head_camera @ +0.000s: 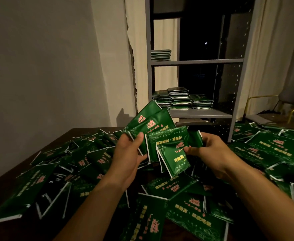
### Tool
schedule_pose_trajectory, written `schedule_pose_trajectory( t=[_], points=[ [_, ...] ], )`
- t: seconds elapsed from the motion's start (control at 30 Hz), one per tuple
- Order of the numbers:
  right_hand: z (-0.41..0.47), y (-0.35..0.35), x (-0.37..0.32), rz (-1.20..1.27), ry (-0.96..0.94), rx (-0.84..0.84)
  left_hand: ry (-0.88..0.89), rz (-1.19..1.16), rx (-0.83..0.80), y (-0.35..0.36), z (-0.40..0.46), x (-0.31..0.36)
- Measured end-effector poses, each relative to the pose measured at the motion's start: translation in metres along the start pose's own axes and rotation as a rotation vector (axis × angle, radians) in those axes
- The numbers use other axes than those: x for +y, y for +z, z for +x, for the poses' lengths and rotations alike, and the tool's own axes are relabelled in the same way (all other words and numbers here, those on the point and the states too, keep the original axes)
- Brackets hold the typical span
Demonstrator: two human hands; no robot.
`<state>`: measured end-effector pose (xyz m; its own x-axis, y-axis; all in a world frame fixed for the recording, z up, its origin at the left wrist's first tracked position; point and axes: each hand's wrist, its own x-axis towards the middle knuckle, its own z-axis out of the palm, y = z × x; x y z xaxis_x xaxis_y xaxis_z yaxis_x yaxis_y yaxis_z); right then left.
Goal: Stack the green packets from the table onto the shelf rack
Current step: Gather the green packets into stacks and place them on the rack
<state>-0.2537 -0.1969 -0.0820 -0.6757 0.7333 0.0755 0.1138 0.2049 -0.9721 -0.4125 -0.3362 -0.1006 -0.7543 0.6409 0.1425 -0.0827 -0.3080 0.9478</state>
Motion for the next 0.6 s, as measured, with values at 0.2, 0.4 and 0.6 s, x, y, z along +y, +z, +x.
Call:
schedule_pose_trajectory(
  t=[0.2,0.4,0.6],
  points=[
    [-0.0029,0.0035,-0.0013,-0.01,-0.049,0.0,0.033,0.038,0.03,0.0001,0.0001,-0.0006],
    [0.0018,0.0062,0.0014,0.079,-0.019,0.051,0.098,0.086,0.038,0.0037,-0.0023,-0.0015],
    [0.0026,-0.0021,-0.0065,0.298,0.172,0.106,0.314,0.32,-0.016,0.0058,-0.0085,-0.0032]
  ],
)
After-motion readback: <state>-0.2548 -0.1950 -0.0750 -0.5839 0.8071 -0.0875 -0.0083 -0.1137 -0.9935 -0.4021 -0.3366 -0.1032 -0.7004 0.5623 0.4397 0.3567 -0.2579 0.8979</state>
